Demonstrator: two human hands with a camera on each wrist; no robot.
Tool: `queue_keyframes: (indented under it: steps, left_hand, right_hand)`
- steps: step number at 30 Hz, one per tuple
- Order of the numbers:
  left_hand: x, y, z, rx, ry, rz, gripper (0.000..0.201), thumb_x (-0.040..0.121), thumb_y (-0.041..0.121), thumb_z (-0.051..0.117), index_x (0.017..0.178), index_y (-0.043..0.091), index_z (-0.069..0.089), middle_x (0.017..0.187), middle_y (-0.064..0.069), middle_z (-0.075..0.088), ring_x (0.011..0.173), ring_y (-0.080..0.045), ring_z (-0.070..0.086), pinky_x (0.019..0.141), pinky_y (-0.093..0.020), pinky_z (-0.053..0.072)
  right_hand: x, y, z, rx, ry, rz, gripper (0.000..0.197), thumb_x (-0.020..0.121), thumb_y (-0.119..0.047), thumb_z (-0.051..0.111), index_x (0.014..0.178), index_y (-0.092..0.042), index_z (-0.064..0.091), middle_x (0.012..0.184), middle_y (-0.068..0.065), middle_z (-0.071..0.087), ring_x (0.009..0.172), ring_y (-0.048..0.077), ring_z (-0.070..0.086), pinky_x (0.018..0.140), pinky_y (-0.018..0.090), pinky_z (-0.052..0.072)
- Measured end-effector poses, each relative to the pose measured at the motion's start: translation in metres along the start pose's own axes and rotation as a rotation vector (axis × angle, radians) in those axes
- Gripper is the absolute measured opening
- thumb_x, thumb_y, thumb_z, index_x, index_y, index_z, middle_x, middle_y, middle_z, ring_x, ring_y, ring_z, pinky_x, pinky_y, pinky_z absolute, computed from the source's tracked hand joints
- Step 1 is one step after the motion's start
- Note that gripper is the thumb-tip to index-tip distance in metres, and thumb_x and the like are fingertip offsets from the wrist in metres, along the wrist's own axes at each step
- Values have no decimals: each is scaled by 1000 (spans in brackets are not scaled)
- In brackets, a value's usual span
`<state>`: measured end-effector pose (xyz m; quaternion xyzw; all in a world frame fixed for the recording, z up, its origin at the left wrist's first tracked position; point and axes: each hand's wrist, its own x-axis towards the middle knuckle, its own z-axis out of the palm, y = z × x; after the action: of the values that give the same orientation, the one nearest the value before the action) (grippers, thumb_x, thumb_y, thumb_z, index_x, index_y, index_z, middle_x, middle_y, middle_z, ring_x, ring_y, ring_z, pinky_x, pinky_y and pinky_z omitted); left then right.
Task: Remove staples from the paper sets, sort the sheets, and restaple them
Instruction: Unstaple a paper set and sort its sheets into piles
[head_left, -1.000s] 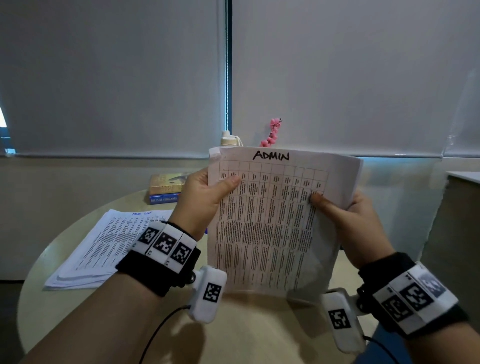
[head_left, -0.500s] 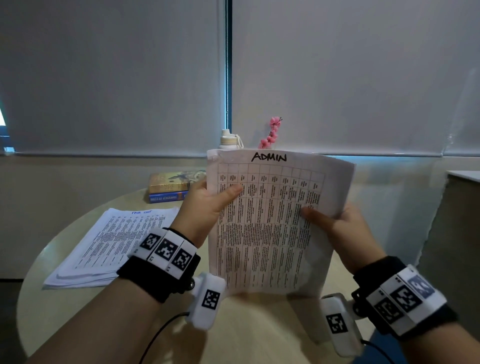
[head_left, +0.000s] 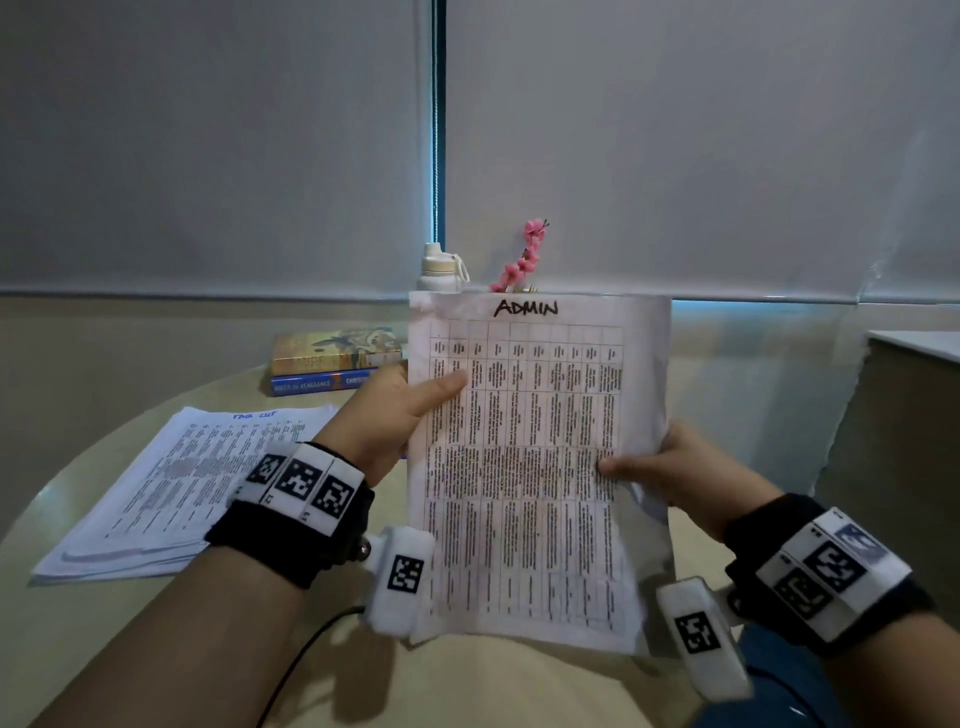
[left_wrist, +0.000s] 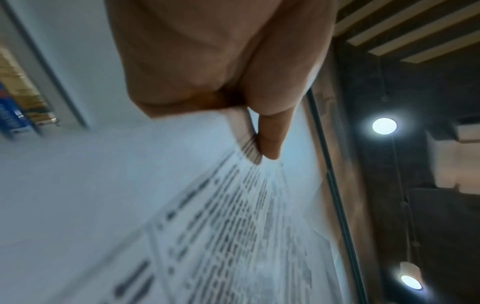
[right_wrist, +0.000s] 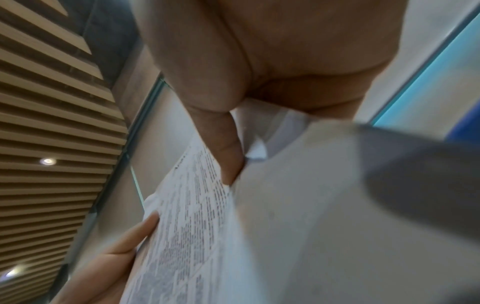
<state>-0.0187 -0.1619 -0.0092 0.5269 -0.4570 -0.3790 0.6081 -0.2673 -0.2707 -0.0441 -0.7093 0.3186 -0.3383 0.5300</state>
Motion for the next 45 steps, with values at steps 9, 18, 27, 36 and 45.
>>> queue_keyframes:
  steps: [9, 18, 27, 36, 45]
  left_hand:
    - [15, -41, 5, -161, -30, -186, 27, 99, 9, 45, 117, -1, 61, 106, -19, 71, 83, -26, 72, 70, -37, 61]
    - [15, -63, -5, -181, 34, -365, 30, 100, 9, 43, 123, -1, 58, 110, -23, 70, 94, -35, 70, 85, -53, 52]
    - [26, -98, -14, -250, 5, -504, 30, 99, 11, 44, 124, 1, 59, 113, -27, 68, 100, -39, 67, 84, -55, 55]
    - [31, -110, -17, -279, 21, -599, 28, 98, 7, 46, 120, -2, 60, 117, -29, 66, 100, -39, 64, 92, -55, 48]
    - [26, -103, -9, -194, 30, -490, 21, 97, 3, 47, 105, 1, 66, 91, -21, 74, 73, -31, 71, 78, -45, 54]
  right_hand:
    - [9, 27, -8, -216, -47, 193, 93, 21, -49, 91, 97, 0, 68, 93, 23, 71, 85, 44, 66, 79, 53, 54]
    - [19, 23, -7, -405, -105, 287, 21, 79, -25, 74, 95, -14, 66, 86, 1, 71, 75, 15, 68, 64, 29, 57]
    - [87, 22, -91, -1118, 282, 359, 32, 89, -29, 60, 112, -6, 62, 110, 11, 63, 103, 29, 59, 85, 31, 46]
    - [113, 68, -82, -1254, 112, 666, 52, 85, -60, 46, 81, -9, 57, 89, 11, 62, 87, 28, 60, 85, 36, 46]
    - [116, 3, -13, -298, 301, 104, 43, 78, -7, 68, 117, -13, 52, 95, 6, 61, 86, 25, 60, 68, 34, 51]
